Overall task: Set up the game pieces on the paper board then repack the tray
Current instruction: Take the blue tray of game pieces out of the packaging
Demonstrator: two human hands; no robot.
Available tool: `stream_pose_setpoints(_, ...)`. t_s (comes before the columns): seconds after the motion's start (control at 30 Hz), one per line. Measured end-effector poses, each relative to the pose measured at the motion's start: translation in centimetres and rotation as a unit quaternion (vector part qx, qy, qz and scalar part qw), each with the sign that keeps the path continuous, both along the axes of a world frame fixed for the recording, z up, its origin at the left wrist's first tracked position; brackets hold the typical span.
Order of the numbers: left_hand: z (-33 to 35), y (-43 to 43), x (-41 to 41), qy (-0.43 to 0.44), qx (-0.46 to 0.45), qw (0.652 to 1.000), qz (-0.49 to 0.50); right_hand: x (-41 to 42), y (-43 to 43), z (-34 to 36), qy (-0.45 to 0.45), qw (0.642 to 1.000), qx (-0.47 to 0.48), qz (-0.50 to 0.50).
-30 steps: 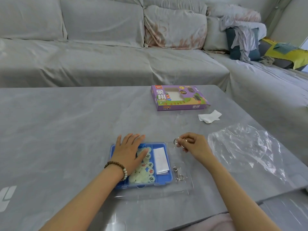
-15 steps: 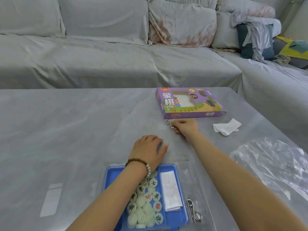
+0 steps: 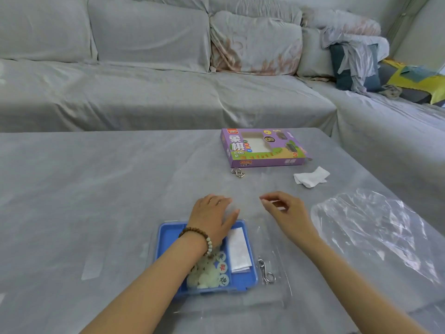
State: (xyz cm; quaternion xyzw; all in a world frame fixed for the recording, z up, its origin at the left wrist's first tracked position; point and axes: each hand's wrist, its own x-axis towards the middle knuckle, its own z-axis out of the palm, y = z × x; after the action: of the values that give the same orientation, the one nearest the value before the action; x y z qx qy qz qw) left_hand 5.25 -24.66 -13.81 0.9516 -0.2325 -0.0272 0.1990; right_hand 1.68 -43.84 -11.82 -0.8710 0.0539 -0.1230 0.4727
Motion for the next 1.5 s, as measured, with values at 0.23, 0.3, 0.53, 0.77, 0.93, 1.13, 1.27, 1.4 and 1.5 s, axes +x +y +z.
stream_pose_setpoints(0.23, -1.5, 0.8, -5.9, 0.005, 0.09, 0.996, -0.026, -10.1, -0.1, -0.2, 0.042, 0.976, -0.155, 0.146)
stream_pose_setpoints(0.3, -1.9, 0.9, -6.1, -0.002, 0.084, 0.996, -0.022, -10.7, -0.2, -0.6, 0.048, 0.94, -0.283, 0.184)
stream_pose_setpoints(0.53, -1.9, 1.0, -6.1, -0.002, 0.059, 0.998, -0.017, -11.5, 0.5, -1.5, 0.065, 0.898, -0.382, 0.21)
stream_pose_setpoints(0.77, -1.9, 1.0, -6.1, -0.008, 0.05, 0.999, -0.015, -11.4, 0.5, -1.0, 0.08, 0.919, -0.325, 0.209)
stream_pose_setpoints(0.93, -1.7, 0.9, -6.1, -0.005, 0.045, 0.999, -0.016, -11.1, -0.3, -0.7, 0.102, 0.966, -0.145, 0.186)
stream_pose_setpoints(1.13, -1.5, 1.0, -6.0, 0.005, 0.035, 0.999, -0.017, -10.5, -0.6, 0.0, 0.095, 0.988, 0.031, 0.117)
stream_pose_setpoints(1.27, -0.5, 1.1, -4.6, -0.023, -0.09, 0.996, 0.002, -8.2, -1.0, 0.8, 0.09, 0.986, 0.13, 0.056)
stream_pose_setpoints(1.4, 0.3, 0.9, -1.4, 0.006, -0.155, 0.987, 0.036, -2.9, -1.2, 1.0, 0.079, 0.986, 0.149, 0.007)
stream_pose_setpoints(1.5, 0.2, 0.7, 1.9, 0.063, -0.12, 0.99, 0.037, 3.1, -1.0, 0.3, 0.078, 0.983, 0.161, -0.033)
